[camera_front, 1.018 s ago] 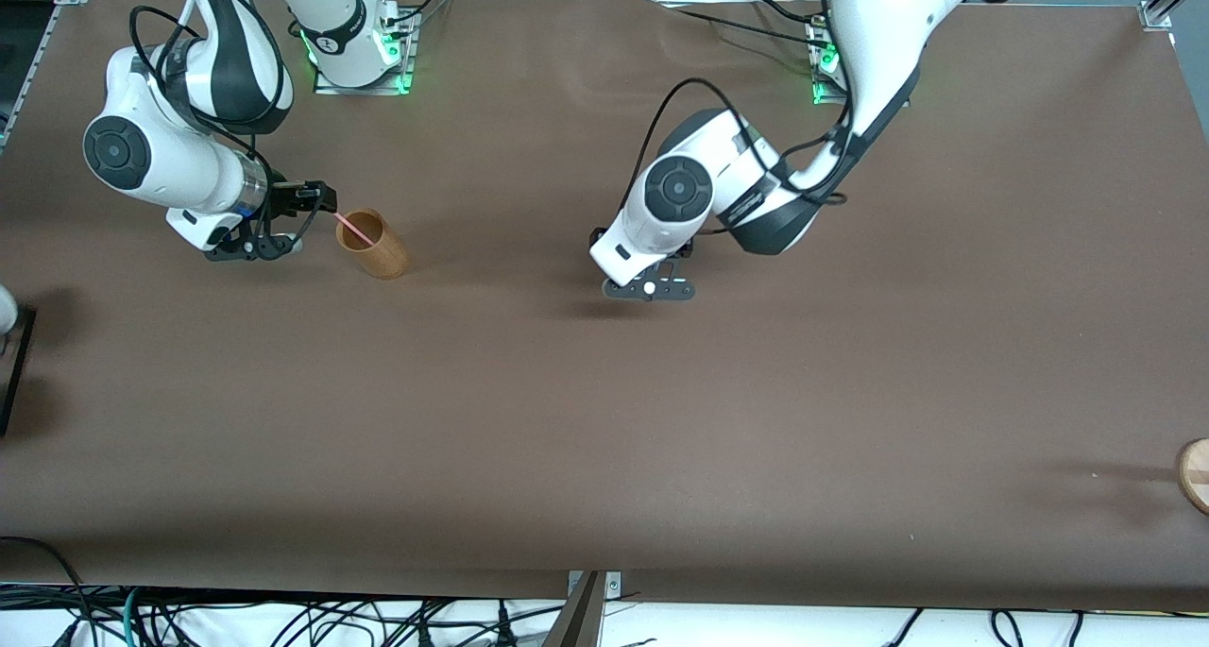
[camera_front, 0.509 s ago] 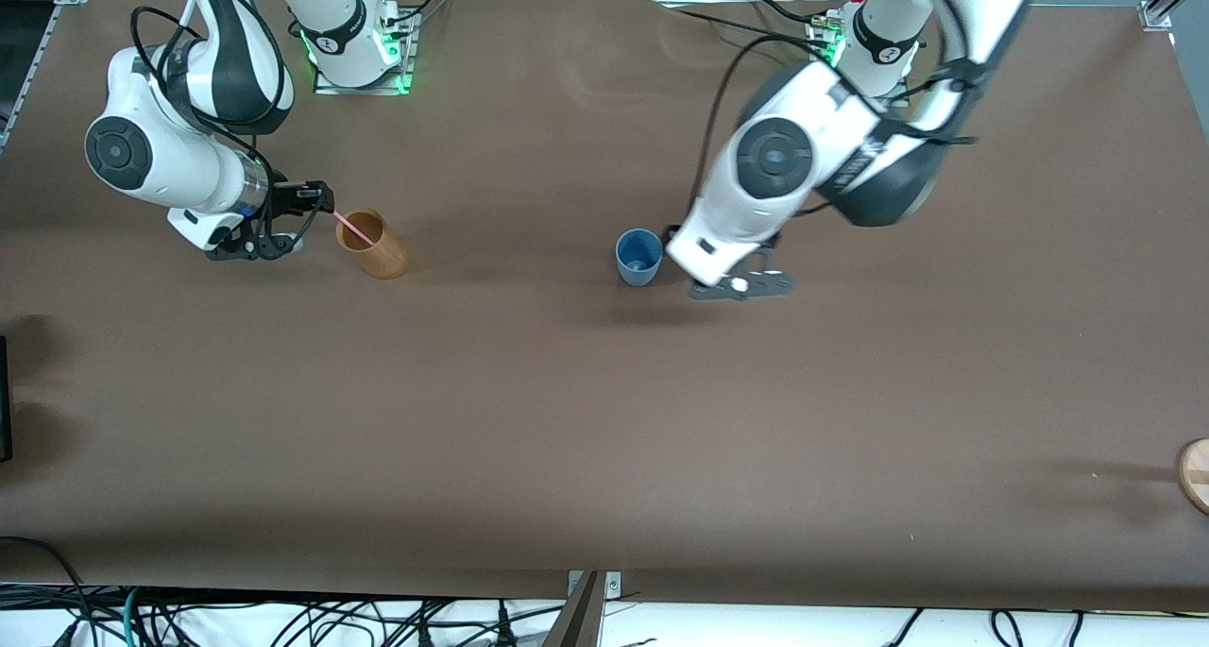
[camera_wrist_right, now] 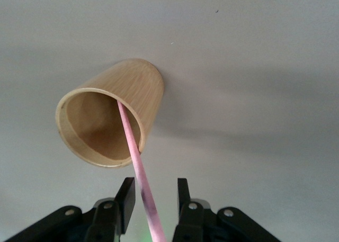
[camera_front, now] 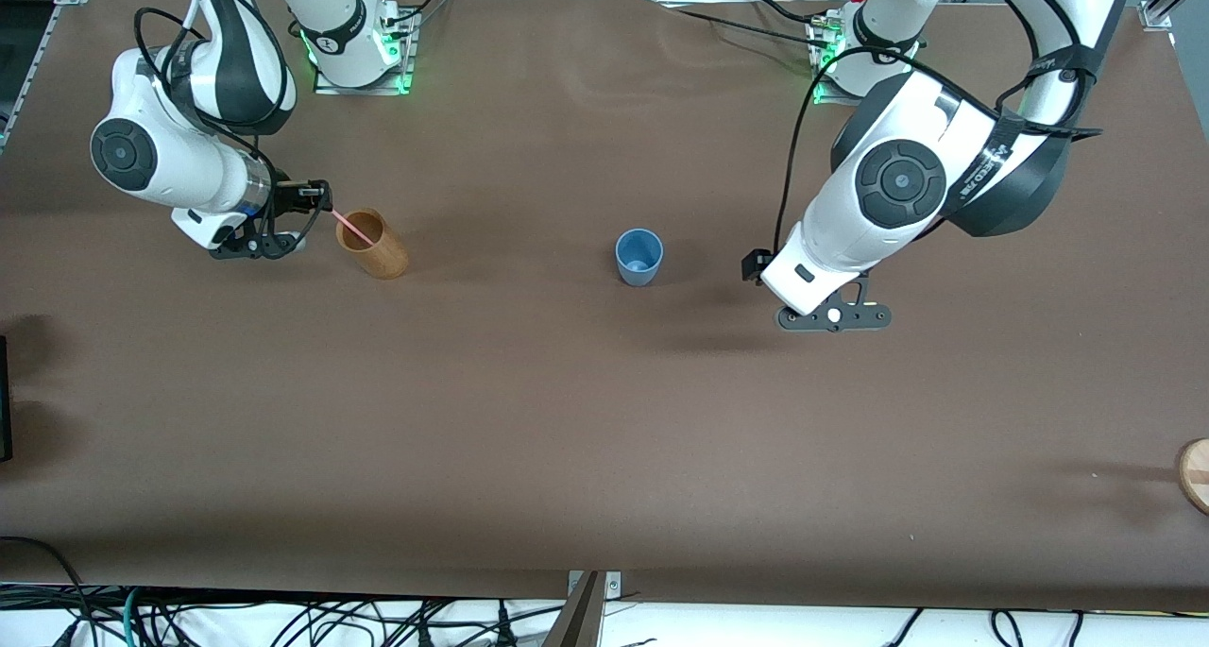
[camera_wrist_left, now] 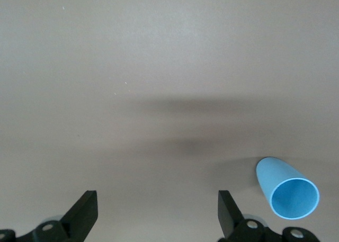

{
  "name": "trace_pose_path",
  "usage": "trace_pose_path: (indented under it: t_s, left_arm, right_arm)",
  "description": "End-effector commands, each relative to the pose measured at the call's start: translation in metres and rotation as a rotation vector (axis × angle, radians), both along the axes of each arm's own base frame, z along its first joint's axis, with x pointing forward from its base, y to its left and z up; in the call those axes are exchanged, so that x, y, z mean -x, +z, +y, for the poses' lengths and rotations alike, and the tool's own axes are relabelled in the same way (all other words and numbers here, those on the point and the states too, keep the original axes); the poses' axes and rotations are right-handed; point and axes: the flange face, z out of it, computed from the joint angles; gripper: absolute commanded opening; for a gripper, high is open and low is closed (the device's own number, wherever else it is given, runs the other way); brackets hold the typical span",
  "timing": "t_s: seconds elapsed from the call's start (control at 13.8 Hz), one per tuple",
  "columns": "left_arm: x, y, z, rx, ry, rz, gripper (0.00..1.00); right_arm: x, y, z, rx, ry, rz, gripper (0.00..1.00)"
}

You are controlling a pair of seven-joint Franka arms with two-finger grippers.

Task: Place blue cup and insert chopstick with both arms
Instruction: 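Release the blue cup while the right gripper grasps the pink chopstick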

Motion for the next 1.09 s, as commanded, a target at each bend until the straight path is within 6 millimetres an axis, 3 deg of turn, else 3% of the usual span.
trace_pose_path:
  t_s: [0.0,0.44,0.87,1.02]
  left_arm:
    - [0.001,0.016,0.017,-0.023,-0.064,-0.023,1.00]
    - [-0.009,0.052,0.072,-0.004,-0.106,-0.064,1.00]
    - [-0.009,0.077,0.091,-0.021,-0.083,-0.033,1.00]
    - [-0.008,0.079,0.093,-0.026,-0.080,-0.021,1.00]
  right_arm:
    - [0.007,0.000,0.002,-0.016,-0.016,-0.008,0.32]
    - [0.008,0.000,0.010,-0.016,0.002,-0.008,0.05]
    - [-0.009,0.018,0.012,-0.024,0.021,-0.026,0.02]
    - [-0.030,0.043,0.016,-0.026,0.027,0.002,0.02]
